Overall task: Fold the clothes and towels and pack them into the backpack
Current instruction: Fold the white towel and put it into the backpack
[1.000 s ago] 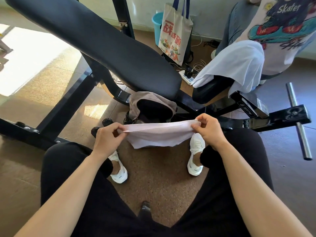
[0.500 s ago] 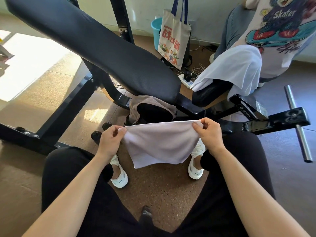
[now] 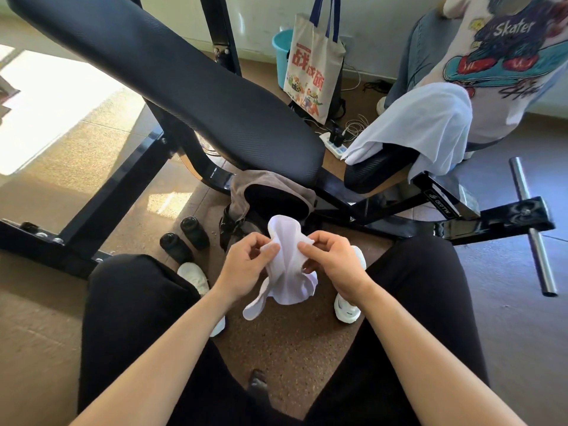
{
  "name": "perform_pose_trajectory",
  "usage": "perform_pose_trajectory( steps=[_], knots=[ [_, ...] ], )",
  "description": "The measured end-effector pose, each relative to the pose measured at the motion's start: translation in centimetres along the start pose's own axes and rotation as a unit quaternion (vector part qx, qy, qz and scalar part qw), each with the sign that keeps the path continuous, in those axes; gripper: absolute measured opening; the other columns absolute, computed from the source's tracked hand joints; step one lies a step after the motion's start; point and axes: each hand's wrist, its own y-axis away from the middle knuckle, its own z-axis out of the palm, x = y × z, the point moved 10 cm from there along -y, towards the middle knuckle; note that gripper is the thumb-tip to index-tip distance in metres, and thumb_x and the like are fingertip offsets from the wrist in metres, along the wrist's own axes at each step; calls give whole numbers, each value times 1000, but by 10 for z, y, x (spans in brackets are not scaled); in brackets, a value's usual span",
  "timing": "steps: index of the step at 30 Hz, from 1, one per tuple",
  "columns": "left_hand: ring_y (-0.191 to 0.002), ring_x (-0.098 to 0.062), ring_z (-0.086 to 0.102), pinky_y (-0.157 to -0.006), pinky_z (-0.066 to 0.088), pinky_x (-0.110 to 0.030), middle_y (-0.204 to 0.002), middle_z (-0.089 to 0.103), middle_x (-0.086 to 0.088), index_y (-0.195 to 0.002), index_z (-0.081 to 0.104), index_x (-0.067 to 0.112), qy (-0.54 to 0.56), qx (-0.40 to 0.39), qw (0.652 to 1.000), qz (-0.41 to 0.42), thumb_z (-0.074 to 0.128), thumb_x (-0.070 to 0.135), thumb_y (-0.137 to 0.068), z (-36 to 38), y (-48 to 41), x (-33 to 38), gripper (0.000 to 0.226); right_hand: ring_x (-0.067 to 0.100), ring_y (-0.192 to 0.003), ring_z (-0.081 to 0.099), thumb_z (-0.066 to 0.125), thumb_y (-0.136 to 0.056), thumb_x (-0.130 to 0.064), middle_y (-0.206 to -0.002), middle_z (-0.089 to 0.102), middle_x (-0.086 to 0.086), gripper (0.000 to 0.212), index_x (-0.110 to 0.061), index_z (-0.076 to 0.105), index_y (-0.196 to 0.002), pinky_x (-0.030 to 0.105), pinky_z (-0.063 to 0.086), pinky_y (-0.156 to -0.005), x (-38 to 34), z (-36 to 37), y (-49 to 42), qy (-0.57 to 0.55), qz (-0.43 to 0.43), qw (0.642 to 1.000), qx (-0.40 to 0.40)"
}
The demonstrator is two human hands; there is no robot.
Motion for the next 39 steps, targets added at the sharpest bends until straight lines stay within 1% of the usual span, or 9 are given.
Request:
perform_pose_trajectory(
  steps=[6,9,14,18,22,25,29,35,39],
  knots=[
    [-68,1,58,-63,46,-16,-76,66,13,-93,66,15,47,-51,997,17,65,21,-98,17,-5,0,7,30,-79,65,56,-101,-6,-90,67,32,23,13,68,-105,29,58,-71,-3,14,4,-52,-4,997,-48],
    [-68,-1,60,-63,46,-15,-75,67,18,-93,67,17,49,-60,997,21,65,22,-98,19,-6,1,7,31,-80,66,59,-95,4,-95,67,35,15,10,69,-105,33,60,-76,-7,9,5,-4,-23,999,-34],
    [-71,-4,63,-65,48,-17,-80,70,15,-96,70,14,70,-65,995,32,65,28,-94,16,-6,5,15,33,-86,74,65,-84,14,-107,68,14,21,4,72,-100,47,62,-83,-18,4,5,66,-93,993,-6],
    [-73,-14,64,-67,52,-25,-84,72,1,-97,73,14,75,-79,994,29,68,26,-96,20,-4,2,13,15,-81,69,70,-79,14,-118,60,6,24,-1,70,-98,26,57,-73,-38,7,14,118,-176,977,20],
    [-74,-14,66,-67,51,-23,-83,74,-4,-94,75,12,78,-90,993,22,71,19,-95,22,-3,1,8,-2,-84,61,69,-79,10,-146,47,-6,64,-20,59,-135,19,51,-73,-45,17,18,177,-197,964,-29],
    [-74,-9,67,-67,50,-20,-81,75,1,-94,77,13,88,-92,992,23,72,17,-93,22,0,6,6,-4,-78,60,64,-84,5,-119,68,-2,57,-22,62,-134,19,50,-72,-38,23,18,217,-160,961,-62],
    [-84,-12,71,-75,52,-21,-91,77,-2,-102,77,10,97,-101,990,25,67,23,-95,23,4,11,18,13,-69,67,65,-87,-5,-84,71,-3,23,-18,74,-103,32,57,-63,-35,16,17,218,-126,967,-45],
    [-84,-17,70,-68,57,-26,-92,72,3,-112,68,18,27,-104,992,60,82,18,-83,37,8,2,32,8,-55,59,76,-87,-14,-71,66,3,4,-15,73,-86,24,49,-51,-39,-3,17,202,-99,974,33],
    [-80,-16,68,-68,58,-34,-87,70,8,-103,71,23,-51,-47,995,67,69,31,-80,40,2,-13,25,8,-58,60,76,-88,-15,-70,67,1,4,-15,73,-87,24,49,-53,-39,-5,18,194,-108,975,32]
  ],
)
